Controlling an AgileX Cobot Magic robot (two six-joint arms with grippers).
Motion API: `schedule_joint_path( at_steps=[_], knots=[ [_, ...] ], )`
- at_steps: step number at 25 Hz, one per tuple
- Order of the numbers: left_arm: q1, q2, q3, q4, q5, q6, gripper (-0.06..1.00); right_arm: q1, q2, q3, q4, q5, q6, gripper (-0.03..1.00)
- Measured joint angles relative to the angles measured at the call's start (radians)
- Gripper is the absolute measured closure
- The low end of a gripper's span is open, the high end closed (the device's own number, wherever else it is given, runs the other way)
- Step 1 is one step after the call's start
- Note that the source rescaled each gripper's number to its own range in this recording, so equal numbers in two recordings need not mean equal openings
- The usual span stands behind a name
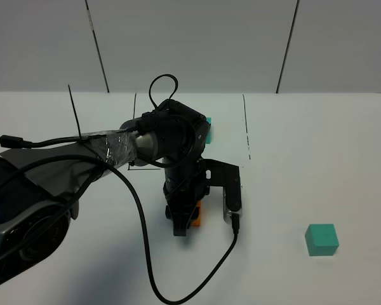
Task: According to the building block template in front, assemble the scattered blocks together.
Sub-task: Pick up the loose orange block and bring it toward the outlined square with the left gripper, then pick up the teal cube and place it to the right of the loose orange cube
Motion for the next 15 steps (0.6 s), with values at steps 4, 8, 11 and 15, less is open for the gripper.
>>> schedule_joint_path(
  at_steps=[4, 8, 11, 15],
  knots=[
    [0.000, 0.000, 0.000, -0.003, 0.044, 0.000, 0.48, 0.000, 0.000, 0.000, 0.000, 0.000, 0.000, 0.22],
    [0.000, -0.001, -0.009, -0.002, 0.094, -0.015, 0.06, 0.000, 0.000, 0.000, 0.000, 0.000, 0.000, 0.22],
    [0.000, -0.008, -0.010, 0.001, 0.126, -0.026, -0.05, 0.000, 0.000, 0.000, 0.000, 0.000, -0.001, 0.22],
    [0.000, -0.049, -0.010, 0.002, 0.166, -0.069, -0.05, 0.000, 0.000, 0.000, 0.000, 0.000, -0.001, 0.22]
  ],
)
